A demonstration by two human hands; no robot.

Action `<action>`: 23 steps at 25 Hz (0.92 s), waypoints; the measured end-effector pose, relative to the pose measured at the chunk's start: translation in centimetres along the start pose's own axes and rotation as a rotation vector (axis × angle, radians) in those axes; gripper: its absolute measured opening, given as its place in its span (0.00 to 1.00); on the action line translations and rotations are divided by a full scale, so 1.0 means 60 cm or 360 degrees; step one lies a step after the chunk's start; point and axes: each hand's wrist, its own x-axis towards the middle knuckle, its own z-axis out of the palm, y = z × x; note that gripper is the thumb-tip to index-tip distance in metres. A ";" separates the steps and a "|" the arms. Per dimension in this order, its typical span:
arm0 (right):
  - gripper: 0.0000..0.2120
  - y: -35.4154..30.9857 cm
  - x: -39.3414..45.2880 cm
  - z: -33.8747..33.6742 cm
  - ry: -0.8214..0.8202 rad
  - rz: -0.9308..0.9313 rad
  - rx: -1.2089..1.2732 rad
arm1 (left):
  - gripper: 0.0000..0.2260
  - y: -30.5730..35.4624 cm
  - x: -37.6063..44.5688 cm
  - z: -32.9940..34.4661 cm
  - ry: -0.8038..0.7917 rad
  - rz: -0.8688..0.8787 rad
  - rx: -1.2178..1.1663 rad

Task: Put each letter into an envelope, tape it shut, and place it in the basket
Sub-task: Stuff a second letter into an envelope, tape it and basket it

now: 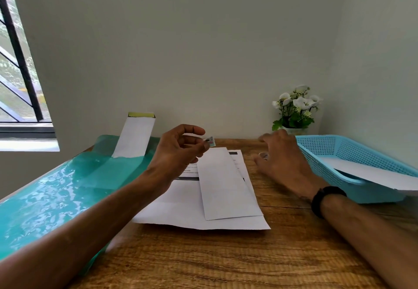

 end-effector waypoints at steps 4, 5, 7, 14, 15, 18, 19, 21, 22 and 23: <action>0.23 -0.096 -0.019 -0.034 -0.0135 0.0023 0.1323 | 0.13 0.001 -0.004 0.003 0.0000 -0.0006 -0.0020; 0.20 -0.112 -0.025 -0.031 -0.0180 0.0073 0.1484 | 0.13 0.001 -0.005 0.004 -0.0008 -0.0006 -0.0022; 0.15 -0.122 -0.033 -0.022 -0.0187 0.0236 0.1712 | 0.14 0.001 -0.008 0.006 -0.0047 -0.0017 -0.0019; 0.13 -0.098 -0.031 -0.016 -0.0241 0.0765 0.2034 | 0.16 0.003 -0.010 0.005 -0.0179 -0.0073 0.0437; 0.13 -0.098 -0.032 -0.015 -0.0272 0.0792 0.2025 | 0.18 0.002 -0.010 0.003 -0.0147 -0.0097 0.0558; 0.14 -0.100 -0.035 -0.010 -0.0376 0.0877 0.1972 | 0.27 0.006 -0.010 0.003 -0.0128 -0.0394 0.0350; 0.14 -0.102 -0.037 -0.008 -0.0407 0.0900 0.1962 | 0.29 0.009 -0.009 0.003 -0.0111 -0.0502 0.0176; 0.16 -0.105 -0.040 -0.003 -0.0452 0.0943 0.1983 | 0.31 0.012 -0.010 0.003 -0.0058 -0.0649 -0.0163; 0.18 -0.105 -0.040 -0.001 -0.0460 0.0964 0.2013 | 0.32 0.012 -0.010 0.004 -0.0023 -0.0694 -0.0323; 0.20 -0.105 -0.040 0.000 -0.0458 0.0986 0.2052 | 0.32 0.011 -0.010 0.003 0.0012 -0.0725 -0.0439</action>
